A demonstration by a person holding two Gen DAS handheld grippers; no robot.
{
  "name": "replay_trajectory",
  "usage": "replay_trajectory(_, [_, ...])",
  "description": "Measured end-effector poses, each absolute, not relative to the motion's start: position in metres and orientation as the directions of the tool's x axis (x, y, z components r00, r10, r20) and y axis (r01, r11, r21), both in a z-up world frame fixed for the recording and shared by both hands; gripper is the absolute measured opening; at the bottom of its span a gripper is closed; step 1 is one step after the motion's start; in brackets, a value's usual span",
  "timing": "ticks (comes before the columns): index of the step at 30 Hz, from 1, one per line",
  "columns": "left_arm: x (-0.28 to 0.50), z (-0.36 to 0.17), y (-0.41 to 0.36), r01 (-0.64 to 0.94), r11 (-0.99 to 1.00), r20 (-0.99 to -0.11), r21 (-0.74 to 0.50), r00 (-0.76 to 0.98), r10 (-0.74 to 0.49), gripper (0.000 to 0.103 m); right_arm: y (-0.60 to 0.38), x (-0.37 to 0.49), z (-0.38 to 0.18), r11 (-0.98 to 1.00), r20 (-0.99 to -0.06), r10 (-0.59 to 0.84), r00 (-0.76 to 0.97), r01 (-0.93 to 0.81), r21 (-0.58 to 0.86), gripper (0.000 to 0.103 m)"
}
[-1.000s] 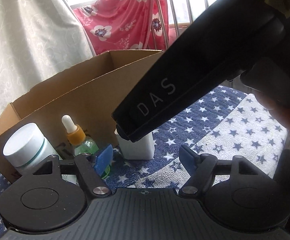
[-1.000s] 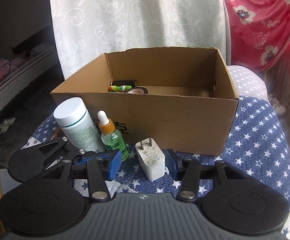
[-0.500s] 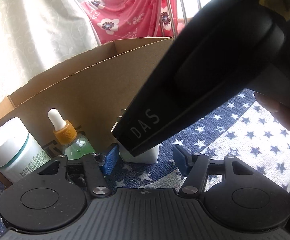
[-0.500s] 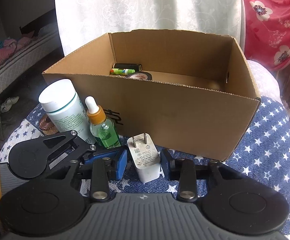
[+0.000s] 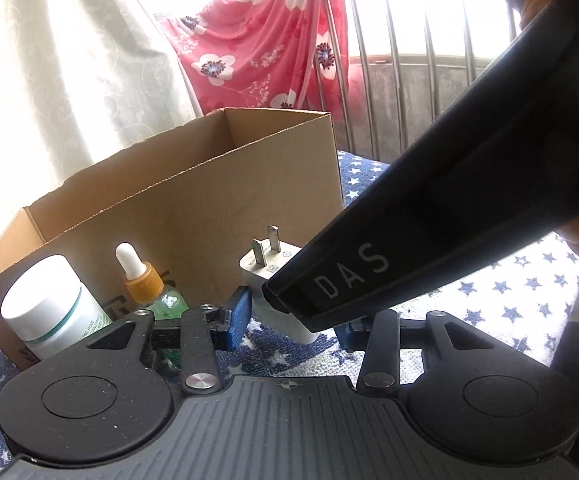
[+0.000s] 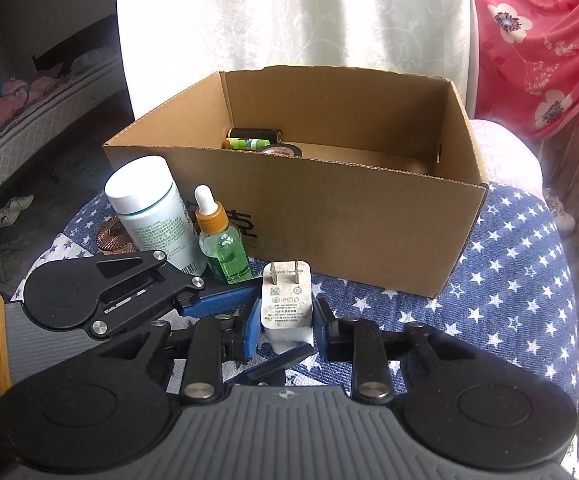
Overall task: Organize rigid objects
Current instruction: 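Lift the charger into the box and release it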
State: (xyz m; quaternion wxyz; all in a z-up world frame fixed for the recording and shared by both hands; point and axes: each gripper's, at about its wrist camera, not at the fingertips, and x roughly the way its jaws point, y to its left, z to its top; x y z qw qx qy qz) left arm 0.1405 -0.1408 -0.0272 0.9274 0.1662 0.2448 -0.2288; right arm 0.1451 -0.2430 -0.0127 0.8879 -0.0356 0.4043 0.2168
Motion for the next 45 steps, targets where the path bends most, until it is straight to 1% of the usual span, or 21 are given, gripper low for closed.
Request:
replay_trajectory(5, [0.131, -0.034, -0.147, 0.529, 0.83, -0.547, 0.18, 0.755, -0.362, 0.042, -0.246, 0.137, -0.013, 0.905, -0.757, 0.36, 0.545, -0.401, 0.141, 0.03])
replay_trajectory(7, [0.128, -0.042, -0.151, 0.534, 0.822, -0.553, 0.197, 0.753, -0.357, 0.042, -0.247, 0.137, -0.019, 0.909, -0.772, 0.356, 0.526, -0.386, 0.157, 0.03])
replay_trajectory(9, [0.122, -0.046, -0.155, 0.531, 0.815, -0.54, 0.232, 0.767, -0.346, 0.042, -0.247, 0.139, -0.022, 0.912, -0.779, 0.354, 0.518, -0.375, 0.165, 0.029])
replay_trajectory(13, [0.126, -0.052, -0.156, 0.533, 0.808, -0.53, 0.25, 0.774, -0.346, 0.043, -0.246, 0.144, -0.023, 0.918, -0.784, 0.343, 0.518, -0.359, 0.165, 0.03])
replay_trajectory(18, [0.137, -0.054, -0.152, 0.54, 0.807, -0.533, 0.238, 0.767, -0.357, 0.046, -0.247, 0.154, -0.033, 0.918, -0.799, 0.349, 0.489, -0.349, 0.187, 0.03])
replay_trajectory(20, [0.142, -0.055, -0.152, 0.554, 0.796, -0.54, 0.242, 0.759, -0.364, 0.052, -0.248, 0.154, -0.034, 0.917, -0.801, 0.355, 0.482, -0.345, 0.198, 0.03])
replay_trajectory(22, [0.147, -0.056, -0.152, 0.556, 0.793, -0.542, 0.249, 0.759, -0.362, 0.053, -0.249, 0.154, -0.033, 0.919, -0.801, 0.351, 0.485, -0.344, 0.195, 0.03])
replay_trajectory(30, [0.16, -0.058, -0.15, 0.568, 0.793, -0.553, 0.221, 0.742, -0.378, 0.054, -0.247, 0.164, -0.025, 0.915, -0.793, 0.359, 0.492, -0.351, 0.197, 0.03])
replay_trajectory(31, [0.161, -0.058, -0.15, 0.567, 0.793, -0.551, 0.223, 0.744, -0.378, 0.054, -0.247, 0.166, -0.027, 0.915, -0.795, 0.36, 0.488, -0.351, 0.199, 0.03])
replay_trajectory(32, [0.161, -0.058, -0.15, 0.565, 0.793, -0.547, 0.228, 0.748, -0.376, 0.051, -0.246, 0.168, -0.029, 0.915, -0.799, 0.361, 0.481, -0.35, 0.202, 0.03])
replay_trajectory(34, [0.161, -0.058, -0.149, 0.563, 0.794, -0.546, 0.229, 0.75, -0.374, 0.051, -0.244, 0.169, -0.034, 0.915, -0.806, 0.358, 0.471, -0.348, 0.204, 0.03])
replay_trajectory(39, [0.15, -0.04, -0.141, 0.558, 0.795, -0.521, 0.236, 0.764, -0.381, 0.05, -0.242, 0.161, -0.025, 0.914, -0.793, 0.369, 0.484, -0.344, 0.216, 0.029])
replay_trajectory(45, [0.143, 0.017, -0.125, 0.501, 0.821, -0.452, 0.274, 0.821, -0.349, 0.05, -0.227, 0.147, 0.028, 0.898, -0.736, 0.381, 0.56, -0.412, 0.151, 0.029])
